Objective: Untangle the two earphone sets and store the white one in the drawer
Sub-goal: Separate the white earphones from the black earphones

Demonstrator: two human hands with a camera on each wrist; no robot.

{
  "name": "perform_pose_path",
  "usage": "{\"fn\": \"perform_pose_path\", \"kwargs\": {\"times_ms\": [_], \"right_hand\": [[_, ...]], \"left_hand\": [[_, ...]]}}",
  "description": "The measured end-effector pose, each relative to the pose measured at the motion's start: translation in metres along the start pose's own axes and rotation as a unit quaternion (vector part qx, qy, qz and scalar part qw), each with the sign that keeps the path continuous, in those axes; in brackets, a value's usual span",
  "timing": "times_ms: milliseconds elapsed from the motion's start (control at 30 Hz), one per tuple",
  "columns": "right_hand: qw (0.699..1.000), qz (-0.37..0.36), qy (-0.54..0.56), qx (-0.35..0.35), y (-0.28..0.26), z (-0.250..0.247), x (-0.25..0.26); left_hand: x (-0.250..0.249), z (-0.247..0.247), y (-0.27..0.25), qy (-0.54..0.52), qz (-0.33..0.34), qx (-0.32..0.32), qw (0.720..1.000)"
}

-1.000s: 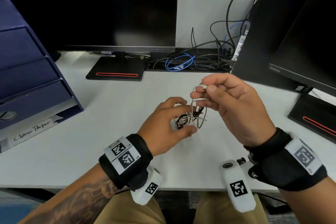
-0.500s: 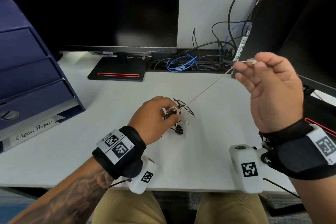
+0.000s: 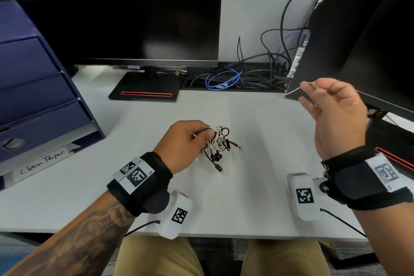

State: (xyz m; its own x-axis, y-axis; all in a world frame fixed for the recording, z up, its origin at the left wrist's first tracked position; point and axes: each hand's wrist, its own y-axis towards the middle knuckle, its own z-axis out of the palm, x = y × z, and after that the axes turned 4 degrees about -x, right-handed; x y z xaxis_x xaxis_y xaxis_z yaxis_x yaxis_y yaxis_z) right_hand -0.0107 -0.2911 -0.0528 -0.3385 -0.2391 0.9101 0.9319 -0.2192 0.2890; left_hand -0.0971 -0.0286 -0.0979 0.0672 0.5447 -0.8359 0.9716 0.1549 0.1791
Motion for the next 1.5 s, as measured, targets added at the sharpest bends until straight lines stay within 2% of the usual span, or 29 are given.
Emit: {"fn": "perform_pose_path", "kwargs": {"times_ms": [133, 267, 533, 700, 800, 967, 1400, 1500], "right_hand": [[0.992, 0.061, -0.095, 0.057, -0.007, 0.000, -0.019], [0.960, 0.058, -0.221, 0.160, -0.024, 0.007, -0.029], [0.937, -0.079, -0.208, 0.270, -0.062, 0.027, -0.018], [0.924, -0.084, -0.251, 0.276, -0.068, 0.027, -0.021], [0.921, -0.080, -0.268, 0.271, -0.069, 0.026, -0.024], [0.898, -0.089, -0.310, 0.299, -0.072, 0.026, -0.029], [0.858, -0.128, -0.391, 0.307, -0.071, 0.022, -0.037], [0.866, -0.140, -0.378, 0.295, -0.072, 0.023, -0.034]], "left_hand": [[-0.006, 0.001, 0.000, -0.061, -0.017, -0.003, 0.998], [-0.011, 0.001, -0.001, -0.103, -0.034, -0.001, 0.994], [-0.021, 0.002, -0.005, -0.156, -0.015, 0.006, 0.988], [-0.025, 0.006, -0.009, -0.190, -0.005, -0.001, 0.982], [-0.025, 0.007, -0.008, -0.221, -0.017, -0.006, 0.975], [-0.027, 0.008, -0.008, -0.268, -0.038, -0.024, 0.962], [-0.033, 0.011, -0.012, -0.331, -0.078, -0.041, 0.940], [-0.035, 0.007, -0.011, -0.344, -0.080, -0.047, 0.934]]}}
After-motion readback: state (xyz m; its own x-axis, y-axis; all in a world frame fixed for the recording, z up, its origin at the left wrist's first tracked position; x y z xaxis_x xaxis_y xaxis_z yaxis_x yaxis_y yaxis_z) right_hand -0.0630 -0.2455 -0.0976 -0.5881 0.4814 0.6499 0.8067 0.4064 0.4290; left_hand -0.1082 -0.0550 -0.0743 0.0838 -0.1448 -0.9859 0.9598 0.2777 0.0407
